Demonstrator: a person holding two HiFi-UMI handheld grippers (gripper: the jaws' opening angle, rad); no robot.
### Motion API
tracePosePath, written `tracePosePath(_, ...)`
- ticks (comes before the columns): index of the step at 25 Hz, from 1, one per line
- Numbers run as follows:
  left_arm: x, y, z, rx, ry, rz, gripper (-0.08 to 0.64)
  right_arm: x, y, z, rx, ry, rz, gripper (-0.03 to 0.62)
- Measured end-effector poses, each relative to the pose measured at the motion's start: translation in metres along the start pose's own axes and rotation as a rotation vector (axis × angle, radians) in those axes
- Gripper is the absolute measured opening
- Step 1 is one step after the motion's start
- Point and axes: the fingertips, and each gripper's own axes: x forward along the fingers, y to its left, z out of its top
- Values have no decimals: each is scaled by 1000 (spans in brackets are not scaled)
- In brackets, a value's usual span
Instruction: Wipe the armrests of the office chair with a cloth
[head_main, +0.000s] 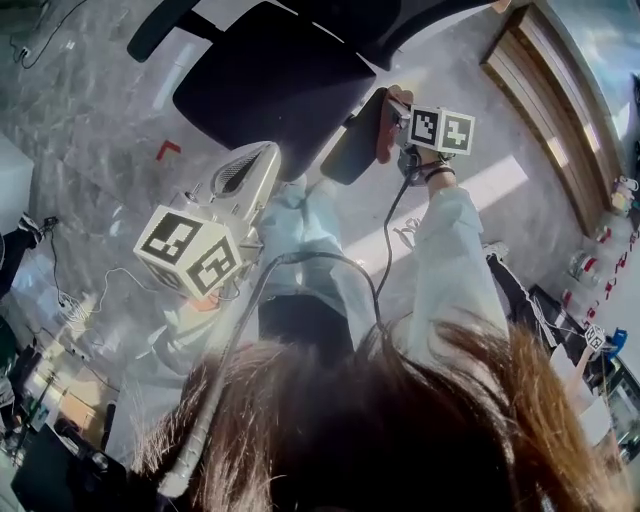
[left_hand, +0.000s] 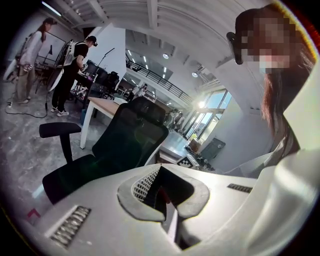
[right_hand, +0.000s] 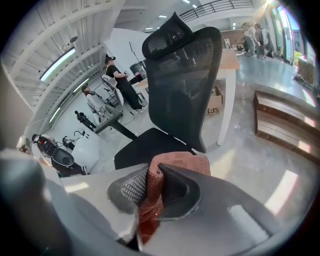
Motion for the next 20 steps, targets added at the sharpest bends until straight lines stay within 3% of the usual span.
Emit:
tracePosePath(3,-1,1,-2,-1,0,3,3,13,-3,5,-16,33,-23,25)
tracePosePath(9,-2,3,-1,-8,-2,6,3,34,35,-21,-97,125,20,25)
tracePosePath(15,-3,1,-1,-5,-12,-3,3,28,77,-58,-165,178,124,25)
tracePosePath(20,-1,-1,1,2,-24,-21,3,19,110,-98,-144,209,214,25)
